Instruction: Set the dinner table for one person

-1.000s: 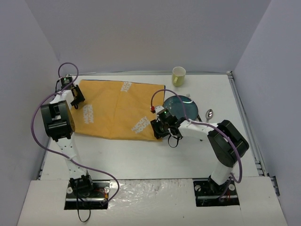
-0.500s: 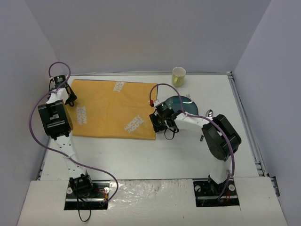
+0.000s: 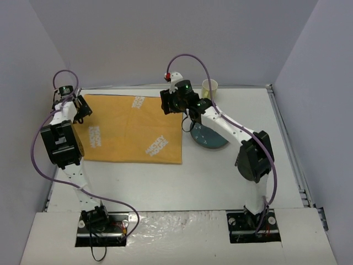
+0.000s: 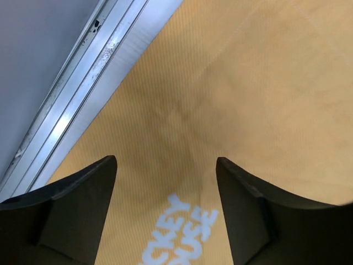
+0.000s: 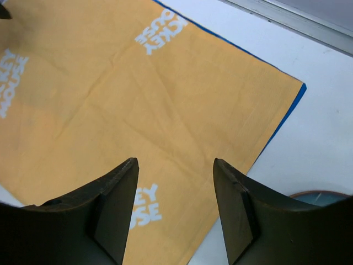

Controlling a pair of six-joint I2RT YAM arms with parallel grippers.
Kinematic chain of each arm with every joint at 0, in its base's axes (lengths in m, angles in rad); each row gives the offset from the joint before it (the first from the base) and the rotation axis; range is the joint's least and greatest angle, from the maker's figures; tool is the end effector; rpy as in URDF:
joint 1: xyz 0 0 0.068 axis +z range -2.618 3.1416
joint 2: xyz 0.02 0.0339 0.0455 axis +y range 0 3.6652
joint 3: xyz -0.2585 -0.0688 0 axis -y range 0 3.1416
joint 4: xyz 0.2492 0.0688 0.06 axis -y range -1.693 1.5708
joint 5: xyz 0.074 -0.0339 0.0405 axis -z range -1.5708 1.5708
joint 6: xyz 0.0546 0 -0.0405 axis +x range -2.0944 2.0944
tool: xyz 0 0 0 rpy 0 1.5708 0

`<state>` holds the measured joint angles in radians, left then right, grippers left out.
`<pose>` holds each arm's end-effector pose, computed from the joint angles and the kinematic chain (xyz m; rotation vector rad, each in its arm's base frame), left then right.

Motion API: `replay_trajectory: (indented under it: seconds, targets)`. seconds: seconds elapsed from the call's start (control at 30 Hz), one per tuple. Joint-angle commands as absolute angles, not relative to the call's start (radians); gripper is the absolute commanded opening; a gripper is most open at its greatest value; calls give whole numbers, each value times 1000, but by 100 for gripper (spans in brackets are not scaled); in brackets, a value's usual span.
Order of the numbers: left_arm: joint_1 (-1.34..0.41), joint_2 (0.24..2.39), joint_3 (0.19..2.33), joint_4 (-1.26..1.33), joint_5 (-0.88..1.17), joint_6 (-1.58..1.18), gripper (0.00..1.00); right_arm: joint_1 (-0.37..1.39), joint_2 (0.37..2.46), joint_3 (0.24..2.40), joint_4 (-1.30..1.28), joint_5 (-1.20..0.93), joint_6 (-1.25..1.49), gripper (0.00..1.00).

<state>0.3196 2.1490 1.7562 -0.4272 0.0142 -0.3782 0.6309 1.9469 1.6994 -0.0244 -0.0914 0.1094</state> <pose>0.4770 0.1570 0.1960 -0.8112 2.2494 -0.0446 0.3967 0.2960 0.3166 -0.5487 1.8026 0.5976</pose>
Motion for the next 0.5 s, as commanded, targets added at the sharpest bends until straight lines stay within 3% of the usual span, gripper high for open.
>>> replay_trajectory:
  seconds: [0.0, 0.47]
  targets:
    - [260, 1909, 1691, -446, 9, -378, 74, 591, 2087, 1800, -34, -89, 86, 53]
    - [143, 1802, 1309, -379, -35, -479, 77, 537, 2337, 1915, -9, -93, 11, 54]
